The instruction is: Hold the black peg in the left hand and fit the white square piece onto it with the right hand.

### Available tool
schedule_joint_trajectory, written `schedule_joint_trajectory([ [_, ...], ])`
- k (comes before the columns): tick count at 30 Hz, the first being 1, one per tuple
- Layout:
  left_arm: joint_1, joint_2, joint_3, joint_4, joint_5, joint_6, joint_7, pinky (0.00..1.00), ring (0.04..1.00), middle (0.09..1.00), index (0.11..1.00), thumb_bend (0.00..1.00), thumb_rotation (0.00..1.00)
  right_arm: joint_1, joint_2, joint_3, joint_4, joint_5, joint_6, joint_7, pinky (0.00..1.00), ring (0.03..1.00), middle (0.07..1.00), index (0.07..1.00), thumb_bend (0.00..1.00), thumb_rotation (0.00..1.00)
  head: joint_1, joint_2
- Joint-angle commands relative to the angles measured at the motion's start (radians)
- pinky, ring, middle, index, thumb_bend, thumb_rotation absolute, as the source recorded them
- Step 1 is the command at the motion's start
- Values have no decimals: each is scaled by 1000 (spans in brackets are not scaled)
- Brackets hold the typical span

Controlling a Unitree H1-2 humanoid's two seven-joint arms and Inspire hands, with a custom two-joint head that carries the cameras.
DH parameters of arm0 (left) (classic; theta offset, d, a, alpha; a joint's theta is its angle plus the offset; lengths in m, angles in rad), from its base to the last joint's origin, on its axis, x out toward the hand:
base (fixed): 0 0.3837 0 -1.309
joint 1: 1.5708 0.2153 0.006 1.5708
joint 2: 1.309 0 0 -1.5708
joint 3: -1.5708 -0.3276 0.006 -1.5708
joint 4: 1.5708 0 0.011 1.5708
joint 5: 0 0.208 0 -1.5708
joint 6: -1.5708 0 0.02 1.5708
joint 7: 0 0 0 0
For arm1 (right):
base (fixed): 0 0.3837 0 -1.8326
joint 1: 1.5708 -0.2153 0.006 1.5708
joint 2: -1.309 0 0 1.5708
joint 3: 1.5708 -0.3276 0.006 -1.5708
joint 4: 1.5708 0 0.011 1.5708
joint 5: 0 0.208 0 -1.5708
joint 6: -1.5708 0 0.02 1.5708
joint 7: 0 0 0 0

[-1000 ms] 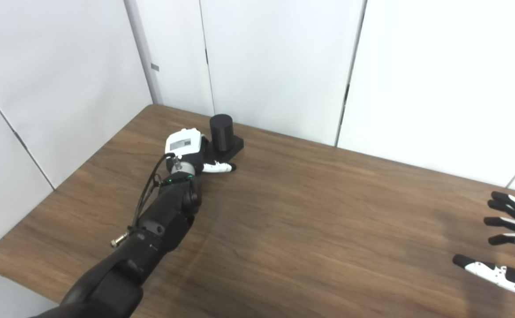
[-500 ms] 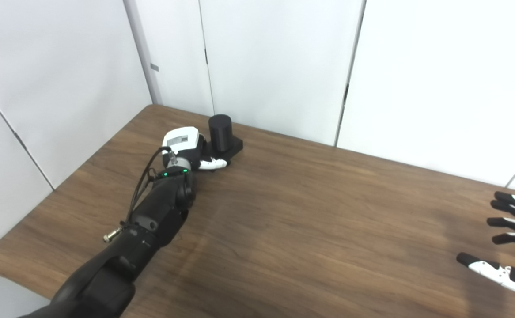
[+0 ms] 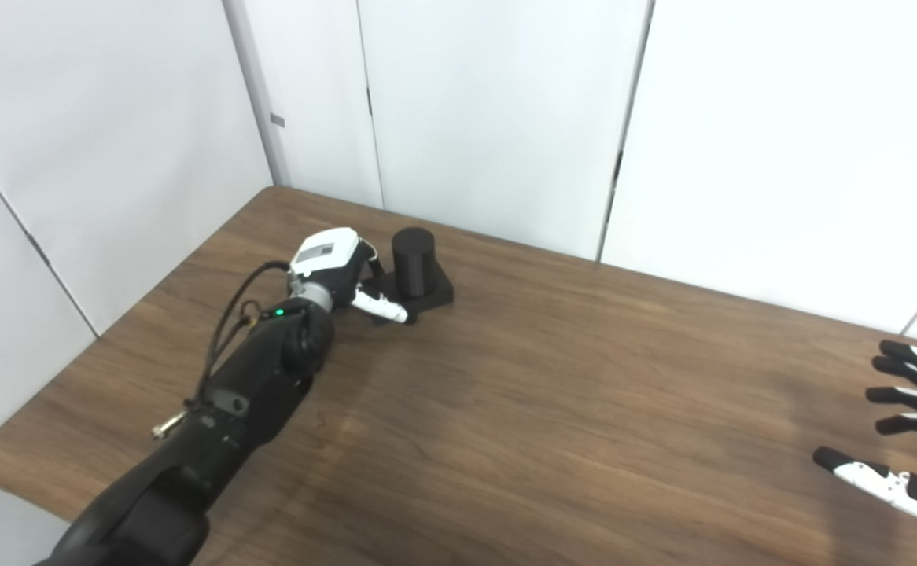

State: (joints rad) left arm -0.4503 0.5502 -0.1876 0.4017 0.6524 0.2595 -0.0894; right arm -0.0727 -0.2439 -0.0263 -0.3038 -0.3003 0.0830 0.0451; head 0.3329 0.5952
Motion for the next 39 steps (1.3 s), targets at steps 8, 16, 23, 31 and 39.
schedule_joint_trajectory([
  [8, 36, -36, -73, -33, -89, -265, -35, 733, 874, 836, 492, 523, 68, -36, -2, -7, -14, -5, -40, -19, 544, 694, 792, 805, 645, 0, -13, 4],
  [16, 21, -33, -211, -13, -114, -520, -119, 798, 916, 867, 494, 522, 71, -37, -4, -10, 9, 28, -41, -9, 605, 719, 816, 830, 627, 0, -38, 10],
  [23, 1, -55, -315, -7, -30, -616, -103, 770, 910, 857, 494, 521, 74, -35, 4, -10, 23, 20, -35, -18, 638, 734, 823, 849, 649, 0, -84, 18],
  [31, -28, -78, -398, -24, 50, -671, -86, 794, 905, 855, 494, 522, 71, -41, 3, -10, 96, 15, -131, -45, 630, 722, 817, 842, 674, 18, -183, 43],
  [39, -43, -98, -466, -38, 126, -715, -98, 835, 916, 856, 494, 521, 74, -48, 4, 0, 142, -15, -188, -72, 605, 709, 820, 838, 684, 191, -291, 68],
])
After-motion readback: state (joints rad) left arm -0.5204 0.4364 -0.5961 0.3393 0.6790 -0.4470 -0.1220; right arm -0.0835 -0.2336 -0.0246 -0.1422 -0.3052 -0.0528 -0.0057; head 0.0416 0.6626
